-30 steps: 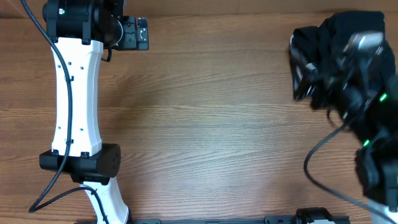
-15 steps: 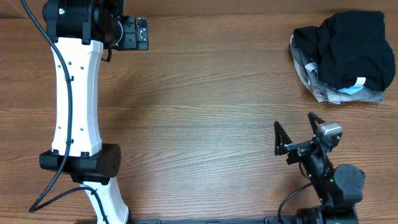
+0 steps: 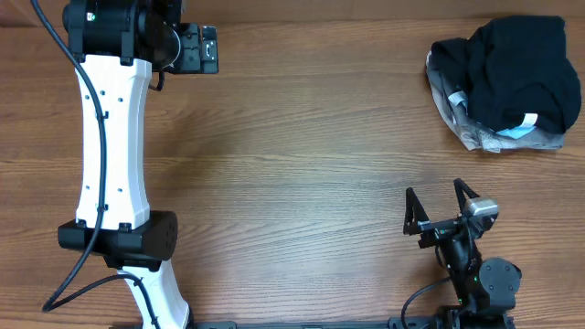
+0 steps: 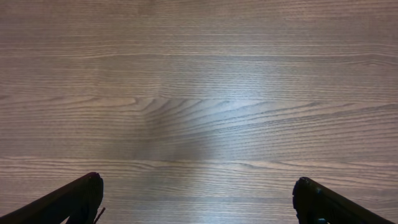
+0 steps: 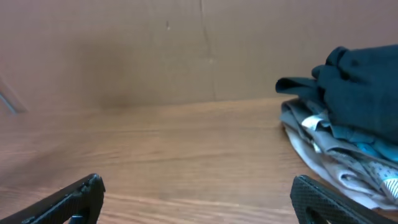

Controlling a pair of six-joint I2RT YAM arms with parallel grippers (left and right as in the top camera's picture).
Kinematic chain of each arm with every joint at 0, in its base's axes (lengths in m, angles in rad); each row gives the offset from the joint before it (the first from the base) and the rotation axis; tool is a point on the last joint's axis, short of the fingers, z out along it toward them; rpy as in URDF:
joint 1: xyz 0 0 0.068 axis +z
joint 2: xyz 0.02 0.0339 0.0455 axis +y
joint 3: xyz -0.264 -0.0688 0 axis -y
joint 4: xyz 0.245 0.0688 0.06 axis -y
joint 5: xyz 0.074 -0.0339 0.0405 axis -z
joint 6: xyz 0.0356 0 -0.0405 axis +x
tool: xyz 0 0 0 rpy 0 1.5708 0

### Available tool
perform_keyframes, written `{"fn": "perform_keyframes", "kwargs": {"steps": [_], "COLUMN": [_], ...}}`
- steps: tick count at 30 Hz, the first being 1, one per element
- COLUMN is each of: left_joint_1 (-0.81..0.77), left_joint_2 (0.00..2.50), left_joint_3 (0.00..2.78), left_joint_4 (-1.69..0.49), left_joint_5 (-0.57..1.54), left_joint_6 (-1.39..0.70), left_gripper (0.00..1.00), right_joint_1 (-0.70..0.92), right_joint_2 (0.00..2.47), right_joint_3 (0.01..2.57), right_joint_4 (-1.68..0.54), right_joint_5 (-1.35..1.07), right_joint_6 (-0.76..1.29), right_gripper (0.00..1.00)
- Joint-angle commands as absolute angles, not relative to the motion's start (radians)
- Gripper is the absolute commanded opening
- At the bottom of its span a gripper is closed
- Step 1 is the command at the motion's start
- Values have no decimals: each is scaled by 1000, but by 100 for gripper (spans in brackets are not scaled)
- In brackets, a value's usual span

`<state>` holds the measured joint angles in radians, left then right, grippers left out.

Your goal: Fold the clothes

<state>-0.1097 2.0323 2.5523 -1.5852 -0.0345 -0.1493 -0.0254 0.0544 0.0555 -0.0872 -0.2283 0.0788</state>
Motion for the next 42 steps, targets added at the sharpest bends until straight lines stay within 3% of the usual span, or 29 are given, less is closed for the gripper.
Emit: {"fn": "perform_keyframes", "kwargs": {"steps": [1, 34, 42], "left_joint_1": [-111, -112, -118], "left_joint_2": [2042, 2042, 1947], "left_joint_3": [2554, 2554, 2554], "left_joint_4": [-1585, -1585, -1570], "left_joint_5": [-36, -36, -53], "left_joint_6": [-134, -134, -134], "left_gripper": [100, 100, 100], "right_joint_1": [-37, -35, -35], "right_joint_2": [4, 3, 3], "right_joint_3": [7, 8, 8], "right_joint_4": [-65, -58, -58], "right_joint_5": [-218, -225, -225], "right_joint_6": [87, 87, 87], "right_gripper": [100, 100, 100]}}
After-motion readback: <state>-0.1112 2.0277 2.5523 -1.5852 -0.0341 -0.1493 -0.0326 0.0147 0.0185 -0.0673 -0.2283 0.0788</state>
